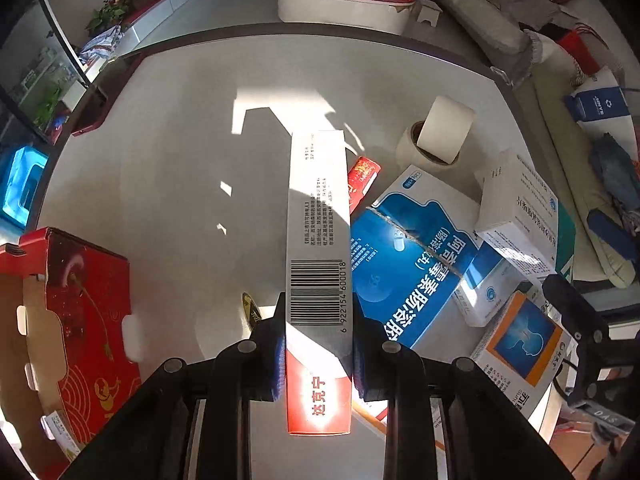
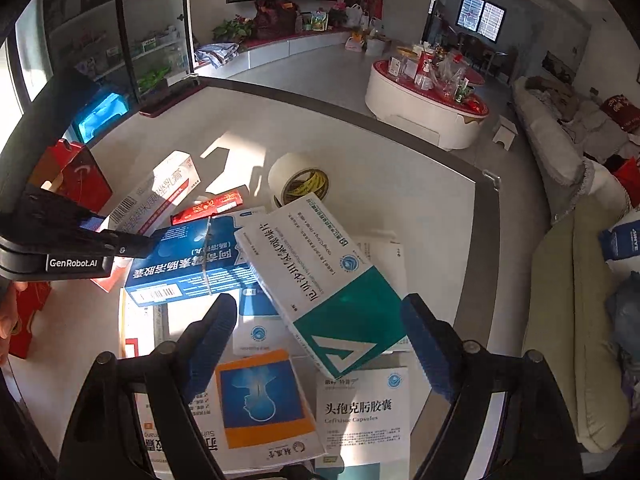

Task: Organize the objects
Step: 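Grasp the white-and-teal box with the right tool while the left tool holds its box, then carry both held boxes over the cardboard box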

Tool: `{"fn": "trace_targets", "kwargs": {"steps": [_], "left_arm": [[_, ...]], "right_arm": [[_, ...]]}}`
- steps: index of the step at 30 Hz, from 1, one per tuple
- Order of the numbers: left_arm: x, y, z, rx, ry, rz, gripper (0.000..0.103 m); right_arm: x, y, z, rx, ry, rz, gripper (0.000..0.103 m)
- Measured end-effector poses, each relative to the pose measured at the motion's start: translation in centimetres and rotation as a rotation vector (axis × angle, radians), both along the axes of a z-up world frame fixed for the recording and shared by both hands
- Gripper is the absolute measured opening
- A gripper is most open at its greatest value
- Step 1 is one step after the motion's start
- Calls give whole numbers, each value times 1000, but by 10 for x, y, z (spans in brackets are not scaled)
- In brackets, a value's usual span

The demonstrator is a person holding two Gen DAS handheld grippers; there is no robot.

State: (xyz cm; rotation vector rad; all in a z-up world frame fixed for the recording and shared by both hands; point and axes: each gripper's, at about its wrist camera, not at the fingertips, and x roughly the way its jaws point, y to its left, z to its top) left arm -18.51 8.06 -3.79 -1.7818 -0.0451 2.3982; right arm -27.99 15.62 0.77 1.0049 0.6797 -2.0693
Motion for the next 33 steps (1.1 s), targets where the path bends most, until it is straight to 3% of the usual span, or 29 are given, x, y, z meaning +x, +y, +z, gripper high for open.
{"fn": "trace_targets", "kwargs": {"steps": [3, 6, 9, 12, 21, 33], "left_arm": [[-2, 6, 0, -50, 21, -67, 26], [-4, 7, 0, -73, 26, -114, 26], [-5, 6, 1, -58, 22, -139, 26], [-3, 8, 0, -41, 32, -162, 26], [20, -1, -1, -13, 51, -183, 26], [81, -15, 29, -51, 189, -201, 26]], "right_arm": [[-13, -12, -5, 65, 7, 55, 93], [-28, -24, -23, 139, -59, 95, 93], [-32, -22, -28, 92, -121, 89, 71], [-21, -19, -24, 60, -121, 85, 63], [45, -26, -19, 11, -66, 30, 62], [114, 5, 16, -232, -78, -203, 62]]}}
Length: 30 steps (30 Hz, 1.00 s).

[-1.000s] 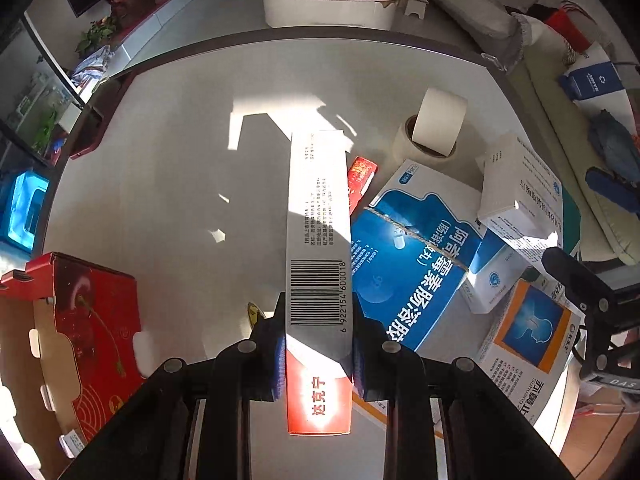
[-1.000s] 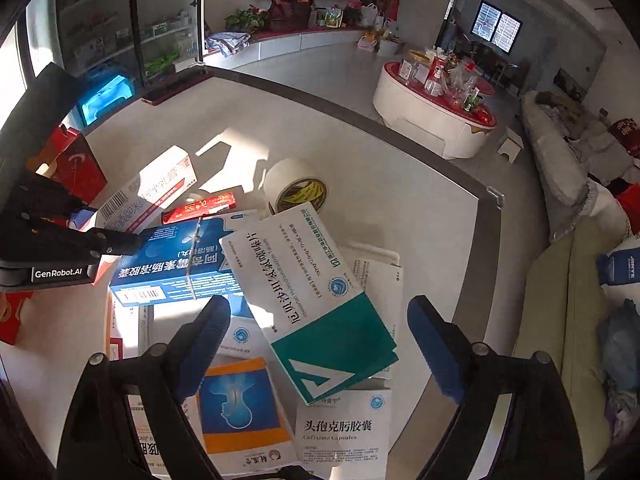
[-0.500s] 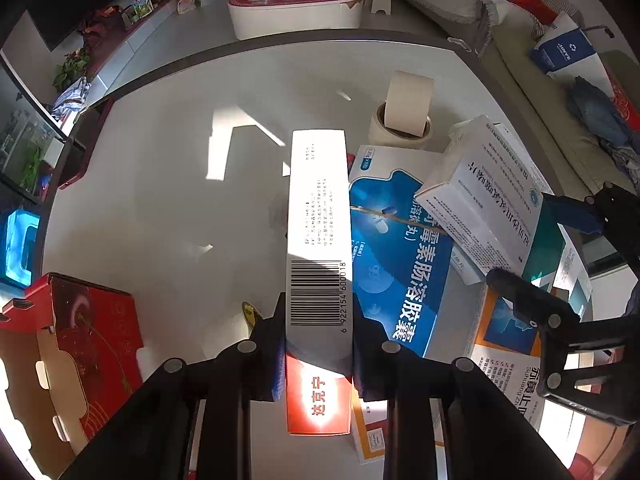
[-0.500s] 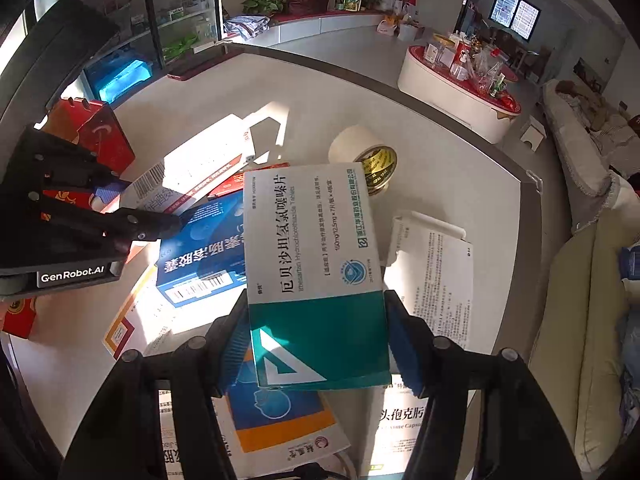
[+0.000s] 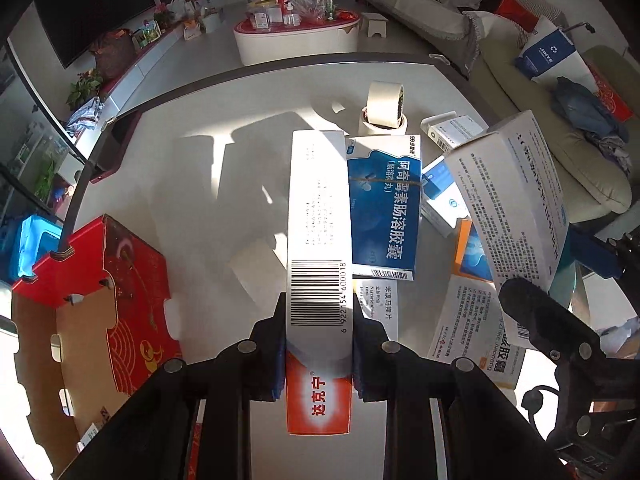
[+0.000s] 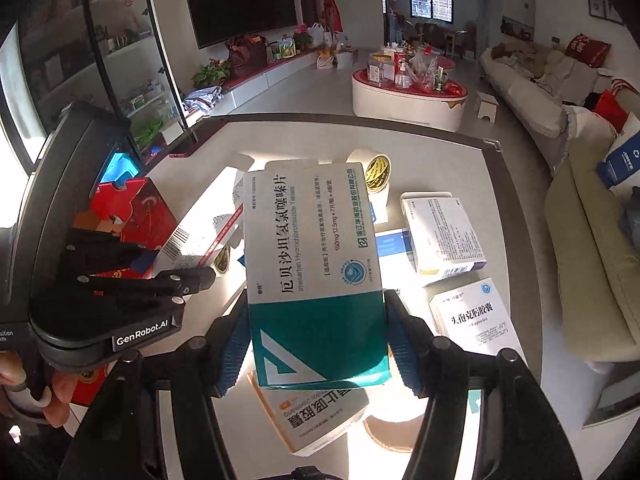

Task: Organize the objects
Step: 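Carry both held boxes over the cardboard box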

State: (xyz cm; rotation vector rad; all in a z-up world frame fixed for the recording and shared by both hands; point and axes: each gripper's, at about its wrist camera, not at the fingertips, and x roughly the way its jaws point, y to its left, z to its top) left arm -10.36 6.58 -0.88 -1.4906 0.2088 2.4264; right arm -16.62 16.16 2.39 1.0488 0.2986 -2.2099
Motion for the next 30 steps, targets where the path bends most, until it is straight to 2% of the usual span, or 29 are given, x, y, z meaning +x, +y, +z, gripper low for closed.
{"fn": "trace_targets", "kwargs": {"steps": [6, 13, 30], "left_arm": [[40, -14, 18, 7, 73, -7, 26], [80, -37, 39, 36, 157, -13, 26], [123, -107, 60, 81, 222, 59, 26]], "right_arm": [[45, 14, 11, -74, 17, -129, 62], [90, 16, 30, -110, 54, -207, 62], [145, 13, 61, -158, 122, -252, 62]]}}
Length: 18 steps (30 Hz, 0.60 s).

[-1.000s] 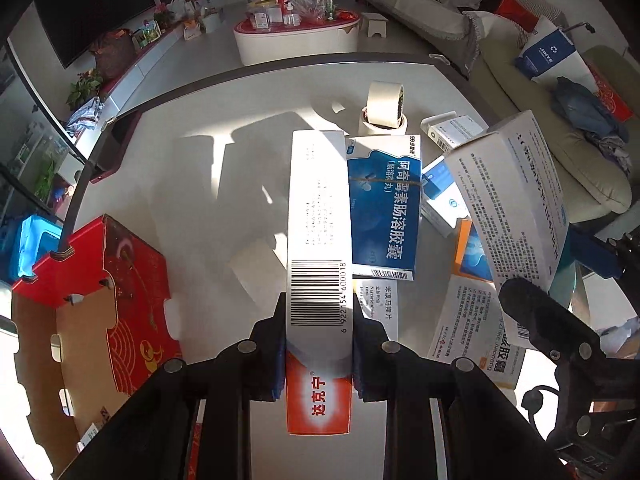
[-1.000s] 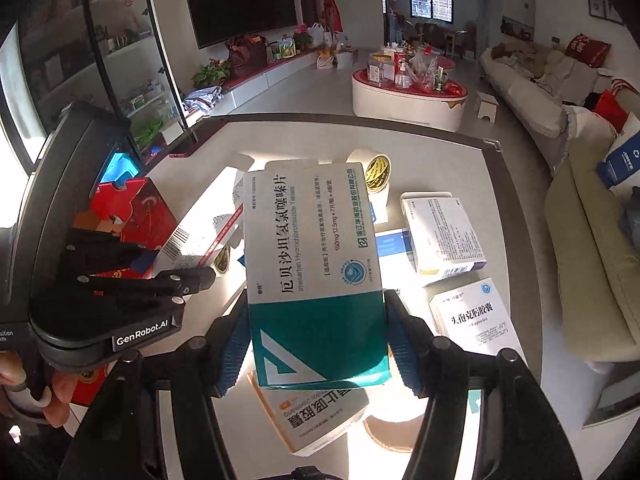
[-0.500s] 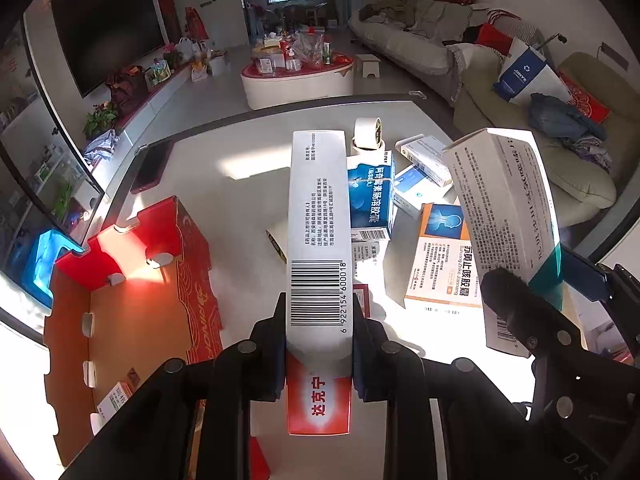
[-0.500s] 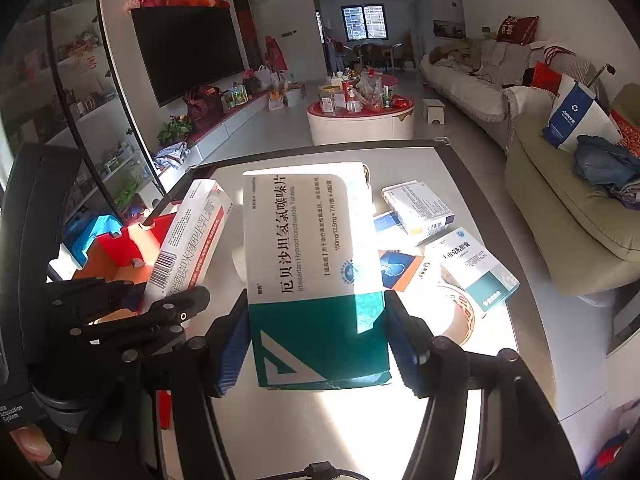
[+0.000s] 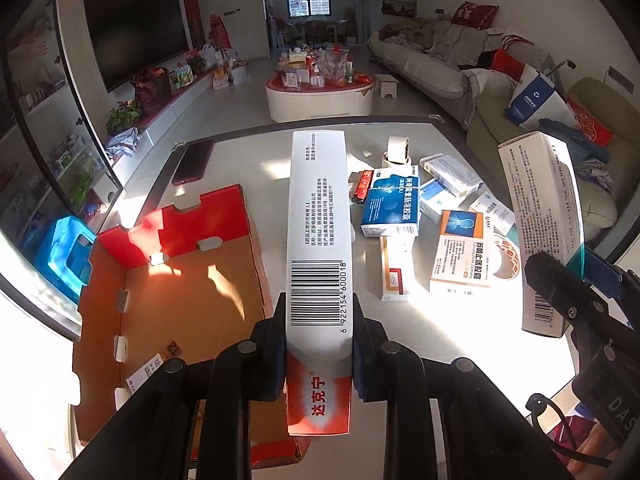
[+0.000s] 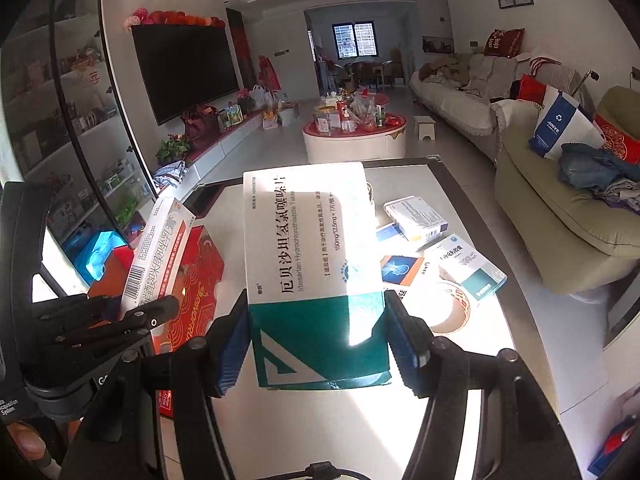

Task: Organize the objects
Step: 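Carry both held boxes over the cardboard box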

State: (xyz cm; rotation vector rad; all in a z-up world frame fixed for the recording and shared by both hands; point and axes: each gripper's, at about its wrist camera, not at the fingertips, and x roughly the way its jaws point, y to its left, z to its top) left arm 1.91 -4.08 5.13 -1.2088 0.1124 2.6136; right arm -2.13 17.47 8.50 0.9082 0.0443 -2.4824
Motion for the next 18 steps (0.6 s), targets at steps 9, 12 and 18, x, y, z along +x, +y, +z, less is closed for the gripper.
{"fn": "trace_targets", "kwargs": {"steps": [9, 12, 18], "left_arm": [[17, -53, 4, -6, 28, 90, 26], [21, -72, 3, -12, 34, 129, 26], [27, -113, 1, -24, 48, 210, 26]], "right_arm": [[37, -31, 4, -22, 6, 73, 62], [55, -47, 7, -24, 21, 112, 62], [79, -79, 9, -22, 26, 186, 62]]}}
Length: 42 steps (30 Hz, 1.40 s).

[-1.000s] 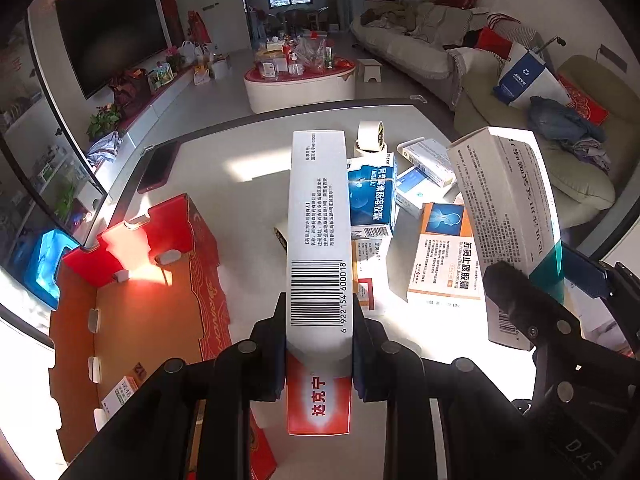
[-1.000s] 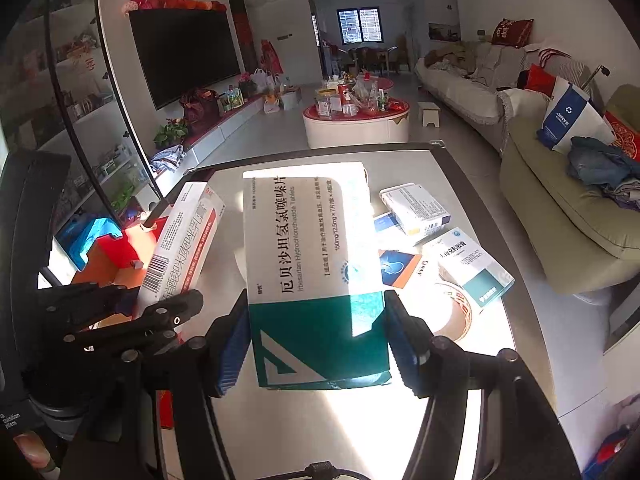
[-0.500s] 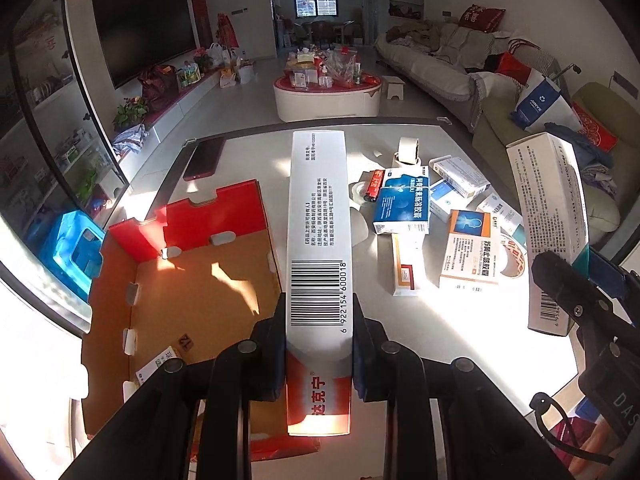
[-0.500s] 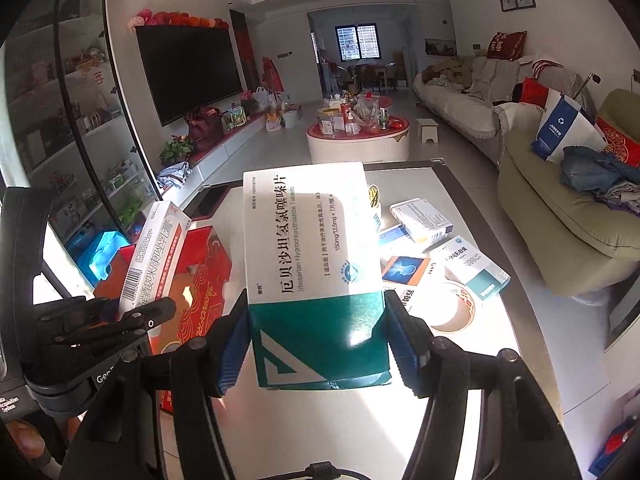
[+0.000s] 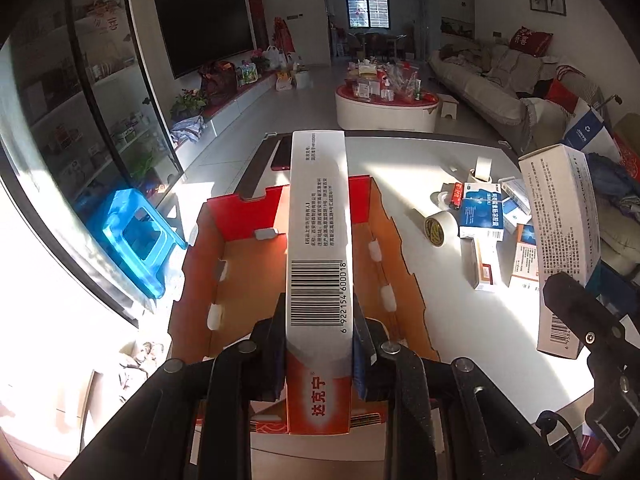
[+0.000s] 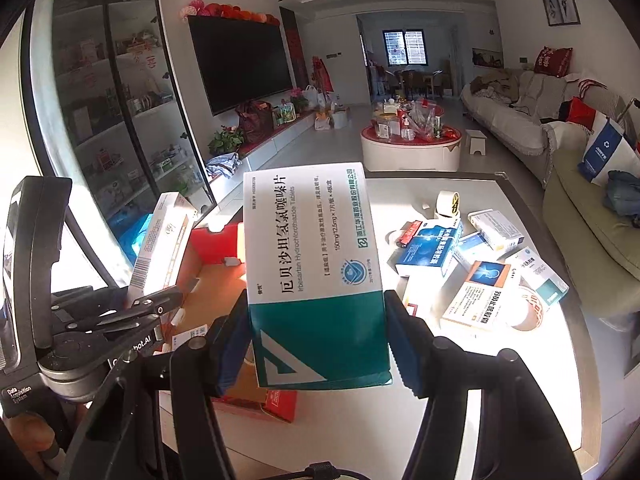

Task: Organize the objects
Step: 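Carry both held boxes over the cardboard box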

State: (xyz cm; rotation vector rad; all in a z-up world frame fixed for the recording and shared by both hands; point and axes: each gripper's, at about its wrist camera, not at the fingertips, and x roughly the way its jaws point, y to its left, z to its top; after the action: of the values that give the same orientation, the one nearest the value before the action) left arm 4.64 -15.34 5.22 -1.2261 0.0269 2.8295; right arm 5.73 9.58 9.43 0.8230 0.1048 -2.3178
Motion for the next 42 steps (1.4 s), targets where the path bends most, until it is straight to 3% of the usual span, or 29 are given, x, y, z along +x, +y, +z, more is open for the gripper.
{"fn": "trace_targets", "kwargs": {"steps": [11, 19, 34, 42], "left_arm": [[-7, -53, -14, 35, -16, 96, 26], [-12, -73, -26, 45, -36, 130, 26], [-24, -85, -46, 39, -67, 137, 26], [-36, -87, -43, 30, -61, 101, 26]], "right_arm": [[29, -66, -1, 49, 21, 132, 62], [28, -99, -8, 83, 9, 180, 62], [15, -123, -24, 128, -6, 180, 62], [-5, -129, -27, 128, -21, 143, 62]]}}
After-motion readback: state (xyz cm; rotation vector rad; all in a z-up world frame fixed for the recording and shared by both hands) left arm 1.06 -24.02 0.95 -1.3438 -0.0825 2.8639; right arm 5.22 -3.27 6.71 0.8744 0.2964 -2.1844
